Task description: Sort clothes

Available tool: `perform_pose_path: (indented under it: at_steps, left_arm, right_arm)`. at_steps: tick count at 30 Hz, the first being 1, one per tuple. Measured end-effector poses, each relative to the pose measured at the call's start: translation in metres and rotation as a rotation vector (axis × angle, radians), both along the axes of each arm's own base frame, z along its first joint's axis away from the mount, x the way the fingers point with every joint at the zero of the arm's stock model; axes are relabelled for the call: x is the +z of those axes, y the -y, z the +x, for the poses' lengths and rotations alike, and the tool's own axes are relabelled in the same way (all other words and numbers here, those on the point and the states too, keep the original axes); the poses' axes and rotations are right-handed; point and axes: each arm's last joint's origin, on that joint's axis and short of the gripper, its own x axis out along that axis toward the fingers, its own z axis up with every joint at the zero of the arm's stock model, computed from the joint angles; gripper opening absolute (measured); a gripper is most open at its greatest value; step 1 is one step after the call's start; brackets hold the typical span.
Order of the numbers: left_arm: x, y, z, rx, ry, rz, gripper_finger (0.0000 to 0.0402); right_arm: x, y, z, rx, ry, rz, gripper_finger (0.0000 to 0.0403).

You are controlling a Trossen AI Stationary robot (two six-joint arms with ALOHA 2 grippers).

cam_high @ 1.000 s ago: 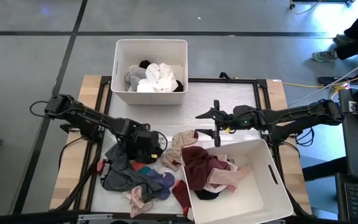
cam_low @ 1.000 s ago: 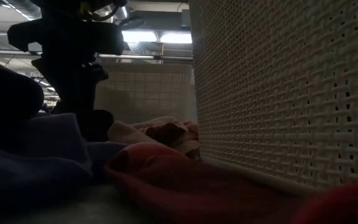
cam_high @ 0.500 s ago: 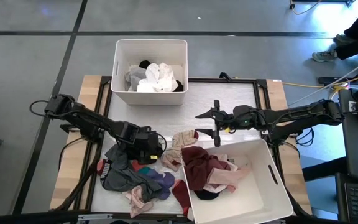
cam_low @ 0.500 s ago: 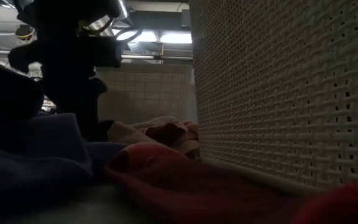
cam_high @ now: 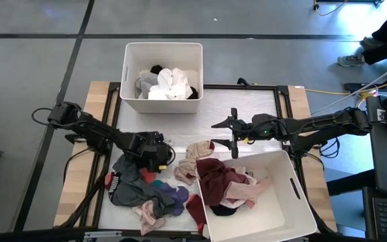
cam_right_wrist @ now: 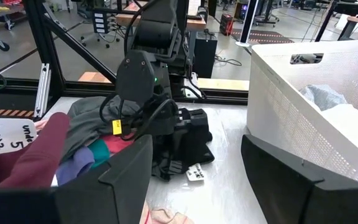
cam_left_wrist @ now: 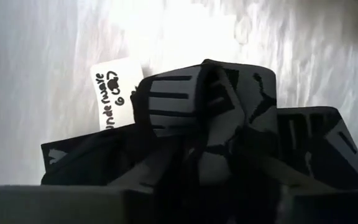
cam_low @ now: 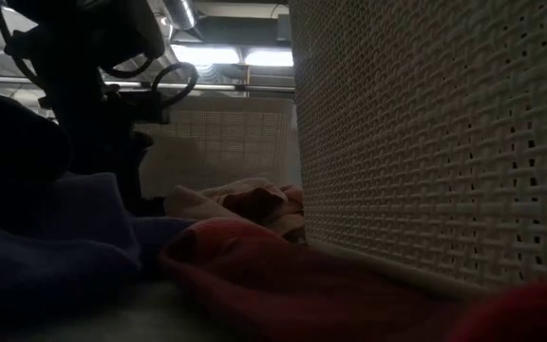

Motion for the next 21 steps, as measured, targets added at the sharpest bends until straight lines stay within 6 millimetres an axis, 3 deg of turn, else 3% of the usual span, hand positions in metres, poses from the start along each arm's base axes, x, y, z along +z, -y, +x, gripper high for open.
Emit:
perform_pose_path:
  at_steps: [6,12,21]
  left_arm:
    - [-0.002,0.0,-0.001,-0.043,-0.003,0.029,0.0019]
    - [0.005,0.005,0.004,-0.081,0.011,0.128,0.0014]
    - [0.059,0.024,0.031,-0.173,0.067,0.21,0.0009]
  right_arm:
    - [0.0,0.0,0.0,0.0,0.0,0.0,0.0248]
    - [0.0,0.0,0.0,0.0,0.0,0.0,0.0248]
    - [0.0,0.0,0.0,0.0,-0.001,0.0,0.0248]
